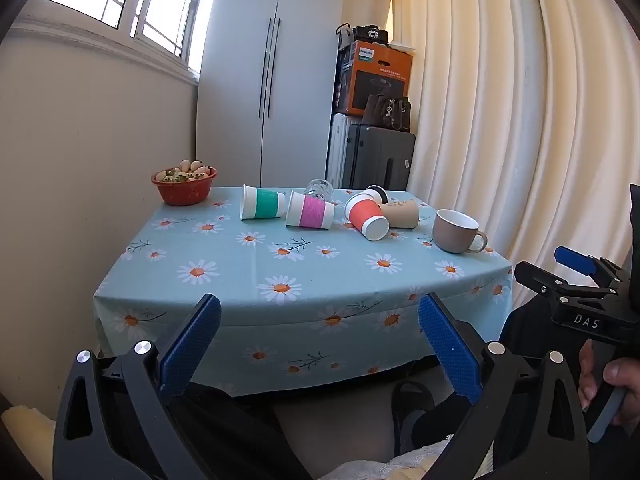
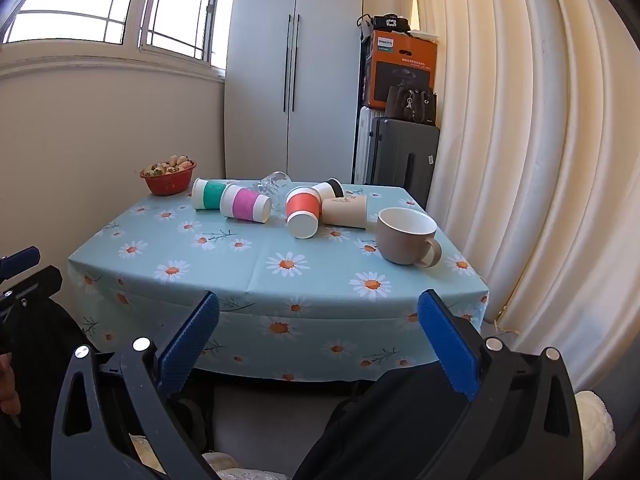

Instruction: Flip cup upright

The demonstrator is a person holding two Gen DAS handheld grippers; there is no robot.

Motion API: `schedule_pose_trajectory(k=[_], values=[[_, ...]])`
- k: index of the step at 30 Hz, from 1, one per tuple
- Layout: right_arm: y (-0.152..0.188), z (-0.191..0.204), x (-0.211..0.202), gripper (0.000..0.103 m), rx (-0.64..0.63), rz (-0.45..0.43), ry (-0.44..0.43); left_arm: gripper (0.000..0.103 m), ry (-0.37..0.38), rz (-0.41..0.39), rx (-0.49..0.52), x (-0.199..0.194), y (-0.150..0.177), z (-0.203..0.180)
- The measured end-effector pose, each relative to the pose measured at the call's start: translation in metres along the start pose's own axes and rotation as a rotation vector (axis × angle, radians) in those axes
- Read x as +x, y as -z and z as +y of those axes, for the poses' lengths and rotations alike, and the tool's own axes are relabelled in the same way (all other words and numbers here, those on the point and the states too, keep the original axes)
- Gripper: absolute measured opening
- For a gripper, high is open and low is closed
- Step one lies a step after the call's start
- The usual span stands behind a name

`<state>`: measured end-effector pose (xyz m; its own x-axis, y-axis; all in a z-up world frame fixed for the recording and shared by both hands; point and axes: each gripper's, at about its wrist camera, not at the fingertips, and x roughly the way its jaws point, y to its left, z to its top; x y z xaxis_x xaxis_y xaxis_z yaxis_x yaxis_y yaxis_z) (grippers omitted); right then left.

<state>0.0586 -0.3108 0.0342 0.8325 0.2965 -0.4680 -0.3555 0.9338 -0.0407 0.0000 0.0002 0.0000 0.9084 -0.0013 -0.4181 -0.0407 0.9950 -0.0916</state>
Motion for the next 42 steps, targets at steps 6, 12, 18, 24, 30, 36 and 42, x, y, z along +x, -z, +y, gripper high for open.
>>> schedule_pose_trajectory(k=[6,12,18,24,30,36,42], values=[[0.0003,0.0,0.0018,0.098,-0.007,0.004,0.004,0.096,-0.001,0.001,0.003,0.0,0.0,-0.0002],[0.003,-0.0012,0.0054,0.098,-0.006,0.013,0.002,0.096,-0.002,0.001,0.004,0.0001,0.0,-0.0002],[0.0022,0.0004,0.0058,0.098,-0.008,0.016,0.003,0.096,-0.002,0.002,0.005,0.0,0.0001,-0.0002],[0.0019,0.0003,0.0061,0.098,-0.009,0.018,0.003,0.096,-0.001,0.007,0.005,0.0011,-0.0003,-0.0009],[0.003,-0.0005,0.0062,0.098,-0.009,0.018,0.004,0.096,-0.001,0.008,0.006,0.0013,-0.0003,-0.0012],[0.0025,0.0002,0.0067,0.098,-0.01,0.02,0.005,0.096,-0.001,0.008,0.005,0.0012,-0.0004,-0.0011],[0.0035,-0.0003,0.0072,0.098,-0.011,0.022,0.005,0.096,-0.002,0.009,0.006,0.0013,-0.0005,-0.001]])
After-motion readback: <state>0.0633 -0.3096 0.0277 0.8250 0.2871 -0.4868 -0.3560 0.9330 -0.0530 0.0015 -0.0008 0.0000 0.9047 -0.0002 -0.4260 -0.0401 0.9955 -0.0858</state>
